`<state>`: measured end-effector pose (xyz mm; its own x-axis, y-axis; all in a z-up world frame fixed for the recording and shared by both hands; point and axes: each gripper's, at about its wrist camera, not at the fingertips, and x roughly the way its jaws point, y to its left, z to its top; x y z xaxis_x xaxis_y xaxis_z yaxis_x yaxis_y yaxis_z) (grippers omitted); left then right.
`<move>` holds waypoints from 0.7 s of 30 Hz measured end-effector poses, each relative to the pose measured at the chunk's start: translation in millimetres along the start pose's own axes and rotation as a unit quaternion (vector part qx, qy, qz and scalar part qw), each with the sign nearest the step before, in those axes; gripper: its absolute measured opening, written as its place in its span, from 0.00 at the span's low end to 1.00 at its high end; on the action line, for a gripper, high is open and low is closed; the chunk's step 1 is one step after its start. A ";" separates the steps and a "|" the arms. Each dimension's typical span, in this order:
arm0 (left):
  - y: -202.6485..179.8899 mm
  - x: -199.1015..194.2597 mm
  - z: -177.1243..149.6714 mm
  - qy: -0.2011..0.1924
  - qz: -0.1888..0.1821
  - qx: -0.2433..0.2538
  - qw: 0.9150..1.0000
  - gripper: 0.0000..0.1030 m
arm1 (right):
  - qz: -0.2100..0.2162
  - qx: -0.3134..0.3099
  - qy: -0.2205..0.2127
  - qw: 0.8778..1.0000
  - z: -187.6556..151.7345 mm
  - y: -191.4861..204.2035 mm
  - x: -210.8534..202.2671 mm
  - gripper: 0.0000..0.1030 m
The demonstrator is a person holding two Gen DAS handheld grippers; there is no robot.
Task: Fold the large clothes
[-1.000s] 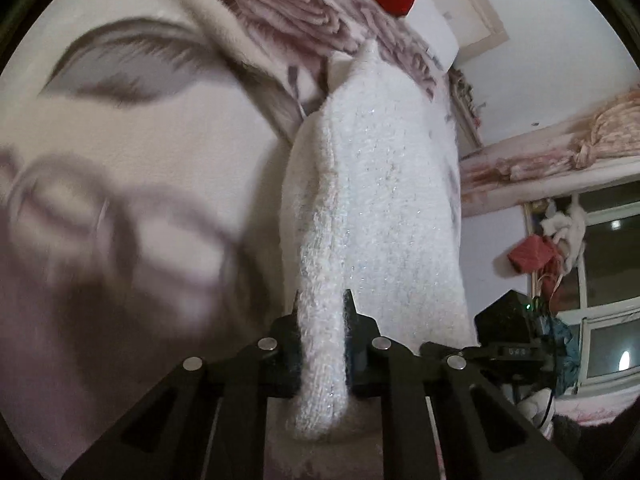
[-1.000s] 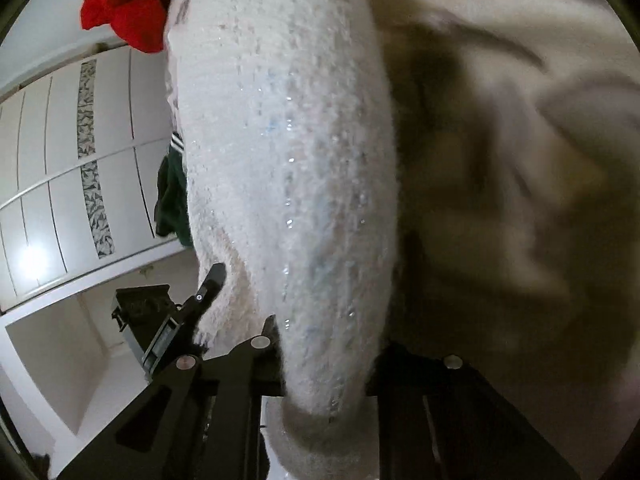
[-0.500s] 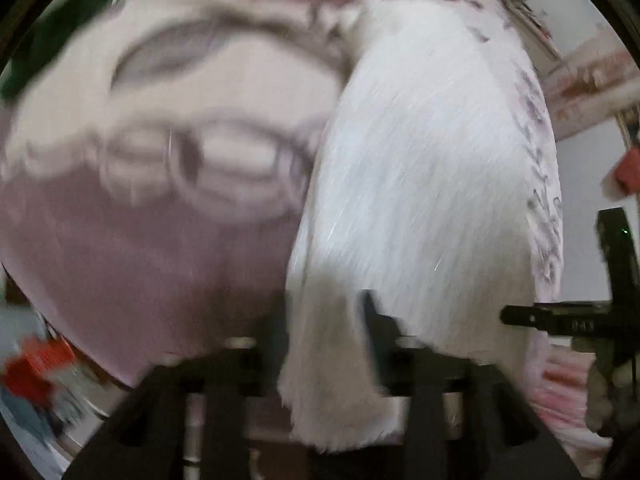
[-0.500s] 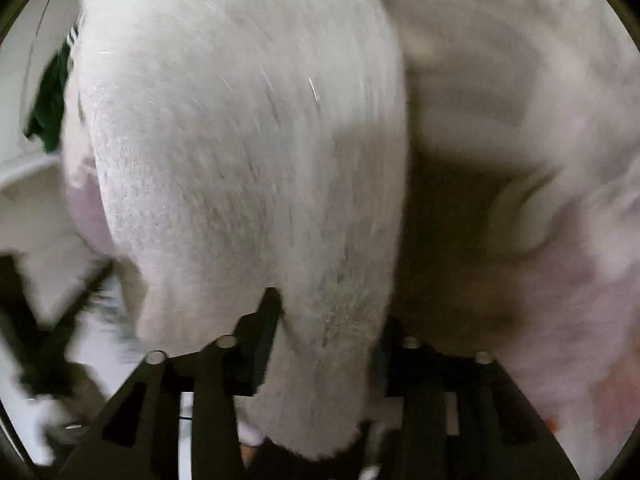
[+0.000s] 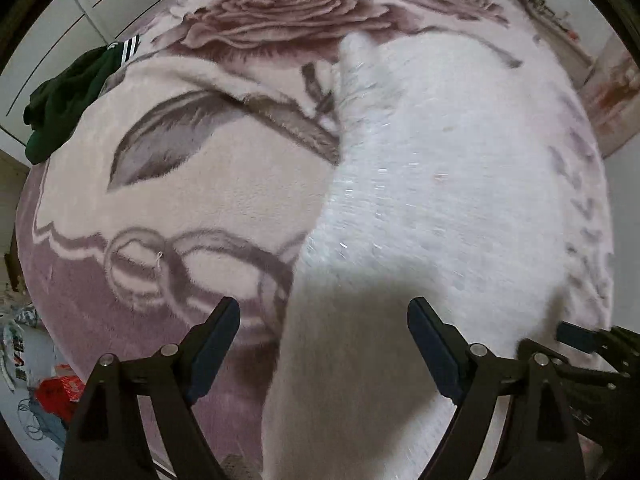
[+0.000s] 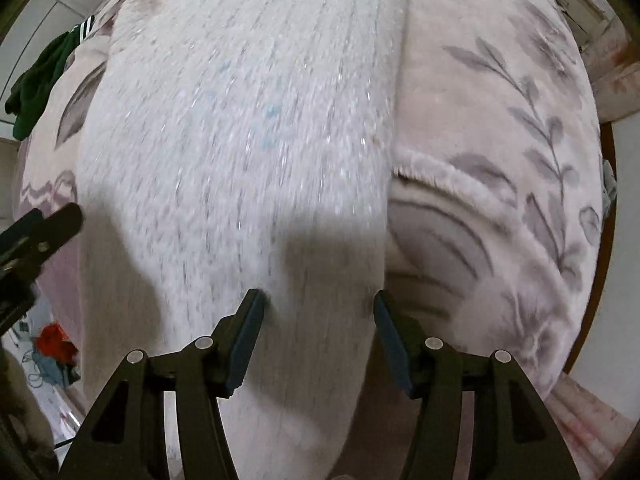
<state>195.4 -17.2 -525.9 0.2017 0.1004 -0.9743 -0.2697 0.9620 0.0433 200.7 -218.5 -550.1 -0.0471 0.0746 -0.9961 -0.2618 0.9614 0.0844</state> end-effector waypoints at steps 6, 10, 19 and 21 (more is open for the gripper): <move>13.3 52.2 7.3 0.043 -0.018 -0.003 0.999 0.85 | 0.000 0.018 0.021 1.000 22.7 -1.7 31.6 0.57; 26.3 40.4 10.6 0.055 -0.037 -0.008 0.998 0.85 | 0.027 0.041 0.050 0.998 38.2 -10.0 32.1 0.59; 13.5 32.6 97.9 0.000 -0.072 0.015 0.997 0.85 | 0.128 0.079 -0.046 0.988 117.8 -25.6 -46.3 0.39; 4.2 68.5 113.2 0.024 -0.075 0.031 0.996 0.87 | 0.107 0.068 -0.033 0.991 147.5 -24.4 -22.0 0.36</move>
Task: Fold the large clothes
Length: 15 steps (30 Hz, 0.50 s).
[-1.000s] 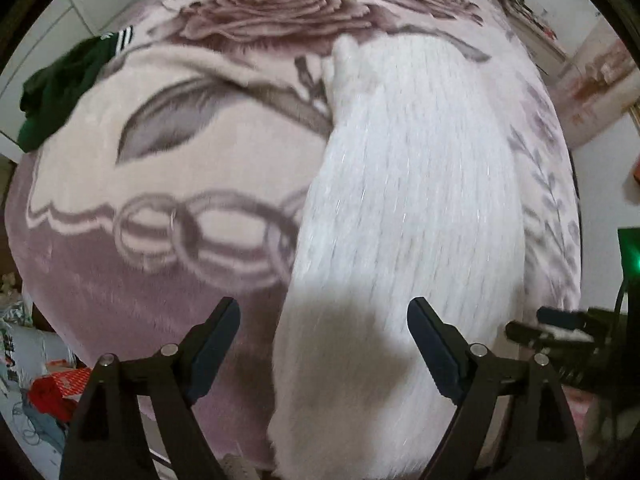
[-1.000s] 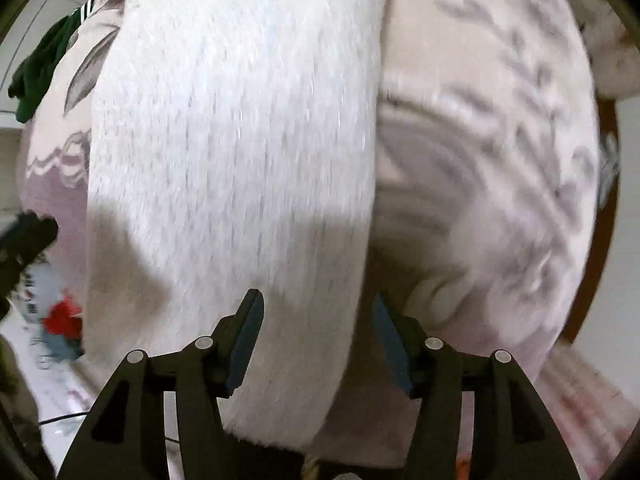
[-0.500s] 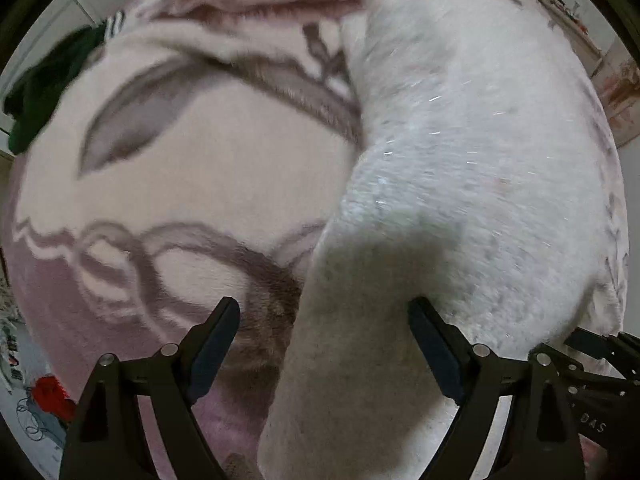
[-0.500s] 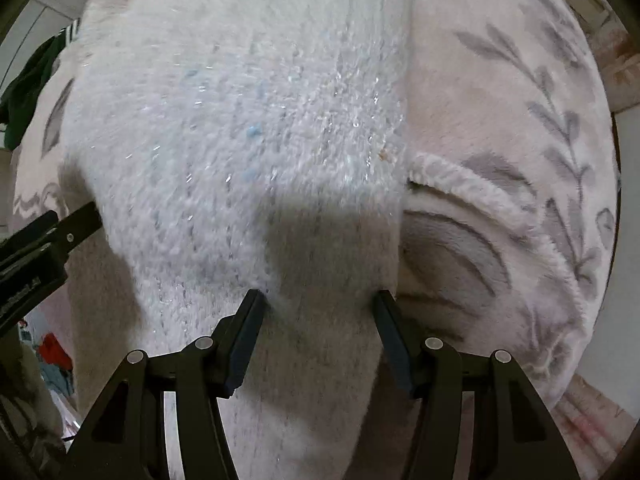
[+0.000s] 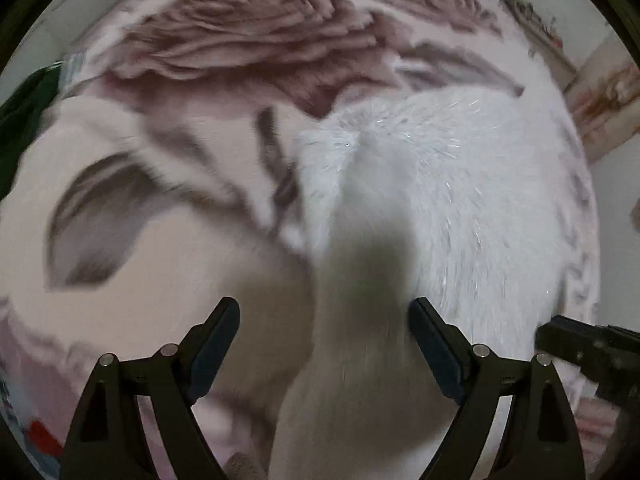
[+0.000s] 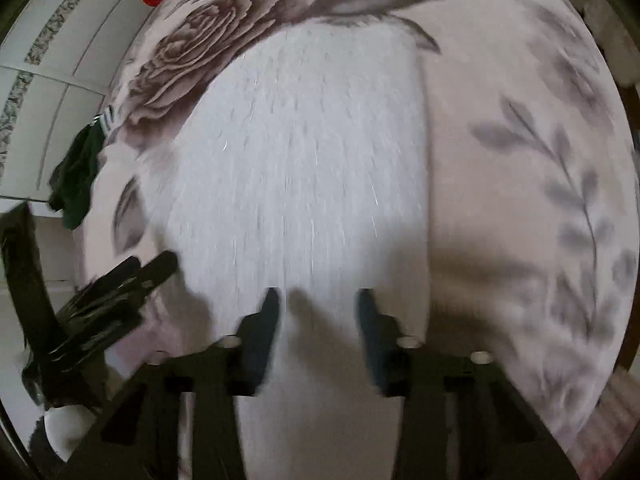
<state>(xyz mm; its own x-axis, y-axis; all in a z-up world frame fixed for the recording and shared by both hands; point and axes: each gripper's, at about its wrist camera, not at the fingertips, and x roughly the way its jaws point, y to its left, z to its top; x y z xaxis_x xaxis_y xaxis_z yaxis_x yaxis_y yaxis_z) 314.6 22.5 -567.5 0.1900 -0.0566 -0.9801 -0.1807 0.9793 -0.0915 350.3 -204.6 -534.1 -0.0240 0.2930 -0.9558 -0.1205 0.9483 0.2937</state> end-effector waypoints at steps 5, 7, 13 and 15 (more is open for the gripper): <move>18.5 40.3 23.1 0.034 -0.063 -0.028 0.997 1.00 | -0.055 -0.023 0.029 0.998 26.0 6.8 52.0 0.35; 19.8 45.0 26.5 0.032 -0.068 -0.026 0.997 1.00 | -0.069 -0.017 0.031 0.997 38.2 7.0 65.8 0.35; 24.0 9.9 23.3 0.011 -0.075 -0.012 0.997 1.00 | -0.086 -0.022 0.035 0.995 58.1 29.4 24.0 0.36; 29.7 -4.6 14.1 0.000 -0.070 0.000 0.998 1.00 | -0.049 -0.022 0.021 0.998 45.4 38.2 -1.9 0.36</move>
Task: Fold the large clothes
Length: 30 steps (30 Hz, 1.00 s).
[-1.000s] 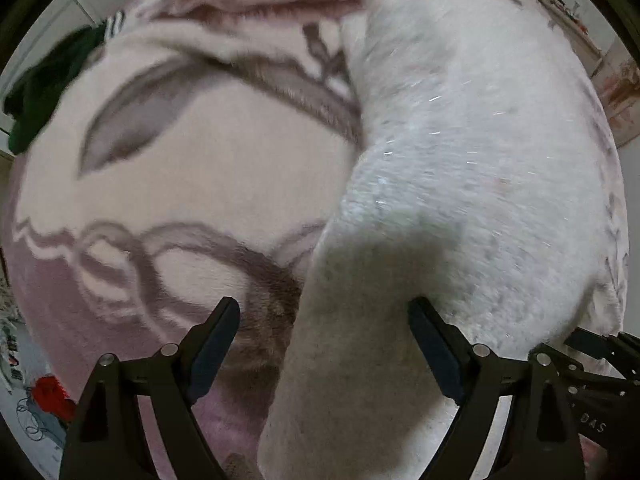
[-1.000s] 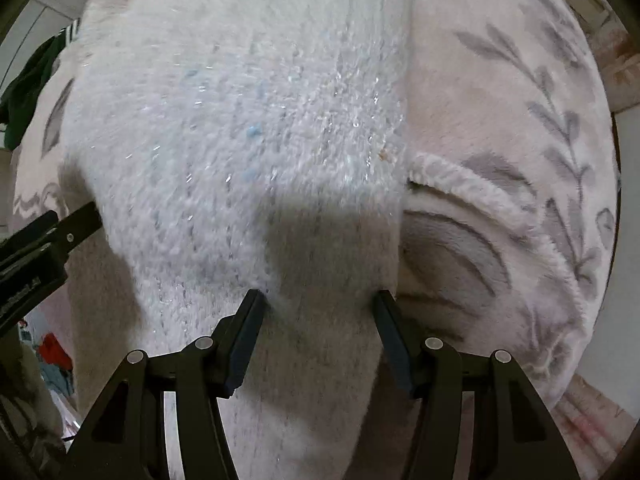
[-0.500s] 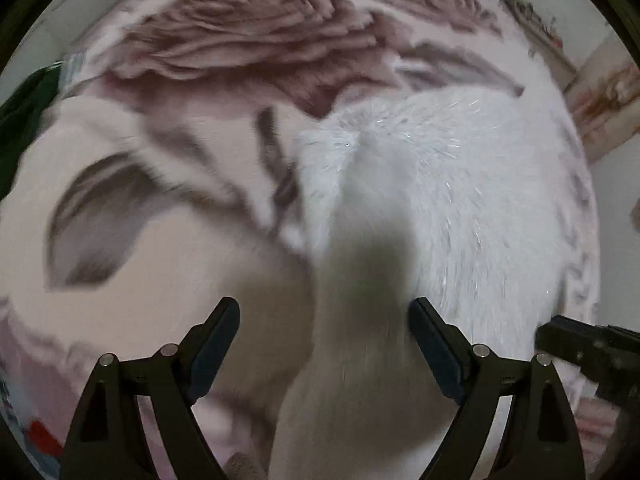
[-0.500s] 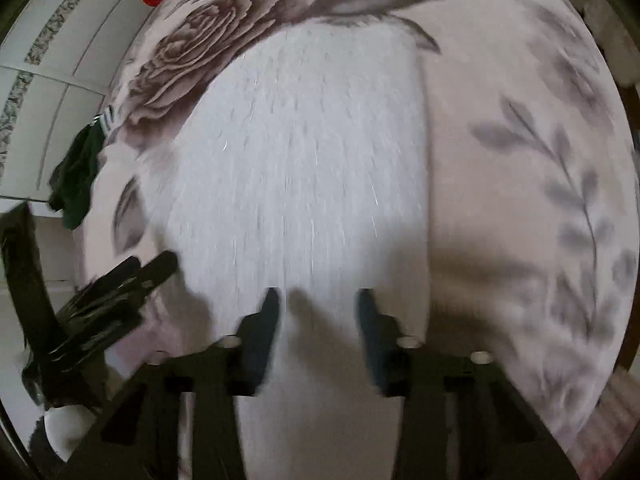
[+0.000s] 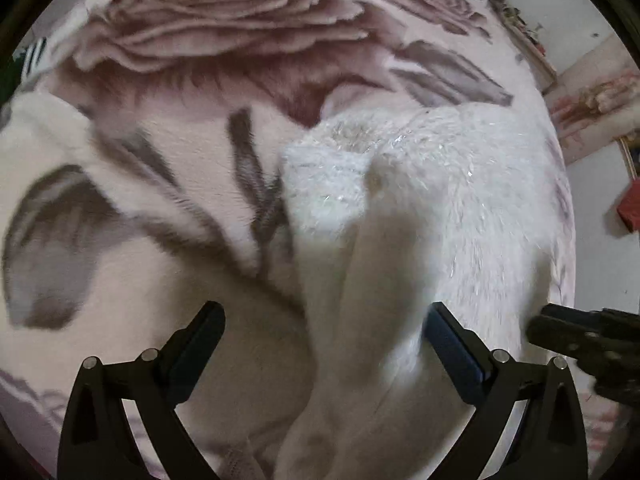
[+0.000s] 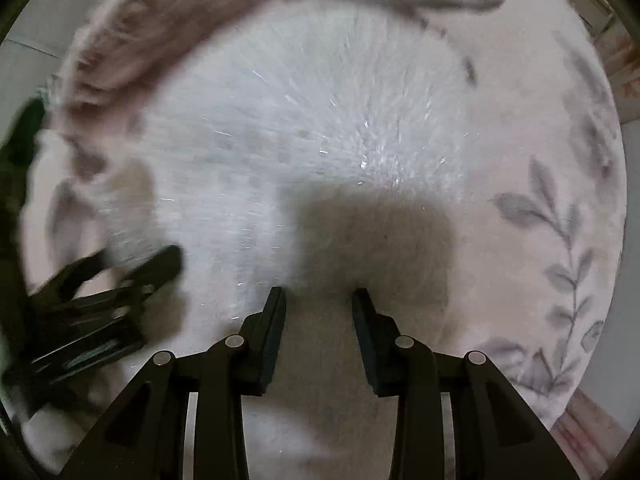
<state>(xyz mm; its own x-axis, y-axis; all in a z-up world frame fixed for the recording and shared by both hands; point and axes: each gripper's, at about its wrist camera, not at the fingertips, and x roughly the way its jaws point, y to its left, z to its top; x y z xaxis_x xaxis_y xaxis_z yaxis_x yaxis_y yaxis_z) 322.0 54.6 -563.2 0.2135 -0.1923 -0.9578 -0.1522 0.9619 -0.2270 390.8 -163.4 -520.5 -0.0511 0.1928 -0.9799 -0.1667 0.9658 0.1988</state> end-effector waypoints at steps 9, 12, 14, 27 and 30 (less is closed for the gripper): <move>14.7 -23.9 -42.8 -0.014 0.010 -0.024 1.000 1.00 | -0.049 -0.024 0.027 0.998 -8.2 46.4 48.2 0.36; 11.8 -63.1 -78.1 -0.032 0.026 -0.033 0.999 0.99 | -0.033 -0.018 0.004 0.999 -29.8 34.9 9.9 0.37; 12.1 -78.5 -106.2 -0.028 0.042 -0.045 0.998 0.99 | -0.014 -0.002 0.008 1.000 -61.7 20.9 -6.3 0.39; 29.4 -72.0 -267.6 0.036 0.019 -0.108 0.993 0.22 | 0.081 0.155 0.113 0.978 -303.2 -92.4 53.5 0.30; 22.8 -74.8 -281.9 0.035 0.031 -0.086 0.995 0.22 | 0.019 0.096 0.094 0.991 -303.4 -79.1 45.8 0.25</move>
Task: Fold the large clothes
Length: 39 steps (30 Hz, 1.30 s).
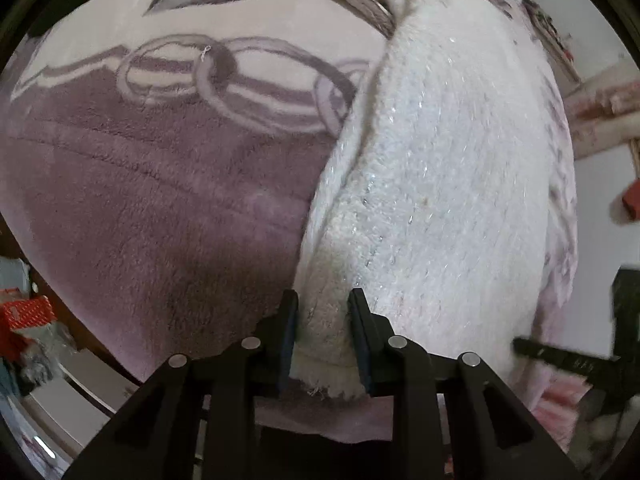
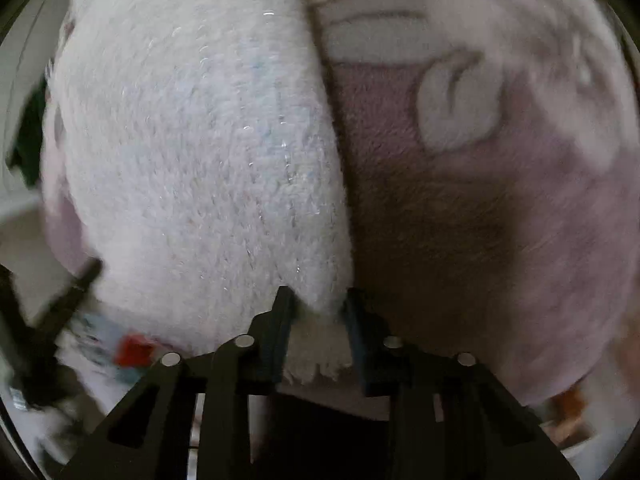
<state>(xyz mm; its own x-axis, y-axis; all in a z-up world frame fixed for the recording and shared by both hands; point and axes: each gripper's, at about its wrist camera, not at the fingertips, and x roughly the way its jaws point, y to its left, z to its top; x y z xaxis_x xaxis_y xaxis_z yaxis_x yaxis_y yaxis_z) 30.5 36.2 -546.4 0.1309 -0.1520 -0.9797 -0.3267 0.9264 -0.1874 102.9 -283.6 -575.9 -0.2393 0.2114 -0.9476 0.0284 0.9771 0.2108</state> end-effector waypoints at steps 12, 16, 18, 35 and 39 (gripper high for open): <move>-8.0 2.1 -3.4 -0.010 0.008 0.017 1.000 0.22 | -0.093 -0.076 -0.044 0.992 -19.9 94.9 25.4 0.25; -7.5 6.1 0.7 -0.010 0.006 0.017 1.000 0.22 | -0.098 -0.082 -0.047 0.991 -30.6 87.1 19.2 0.25; -4.0 2.8 -2.9 -0.010 0.006 0.018 1.000 0.22 | -0.103 -0.087 -0.049 0.990 -34.3 89.2 17.0 0.25; 34.2 -4.0 14.3 0.025 -0.146 -0.052 0.988 0.52 | 0.066 -0.019 -0.040 0.997 -55.7 60.1 3.7 0.57; 45.4 4.3 18.5 0.035 -0.191 -0.067 0.979 0.52 | 0.152 0.056 -0.022 0.986 -57.5 17.3 16.7 0.64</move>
<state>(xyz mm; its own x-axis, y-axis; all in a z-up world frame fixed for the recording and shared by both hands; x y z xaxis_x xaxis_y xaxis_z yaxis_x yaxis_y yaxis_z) 33.6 84.0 -557.8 0.2041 -0.5067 -0.8376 -0.3869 0.7442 -0.5445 43.7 -264.5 -574.3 -0.1605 0.4942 -0.8544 0.2007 0.8639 0.4620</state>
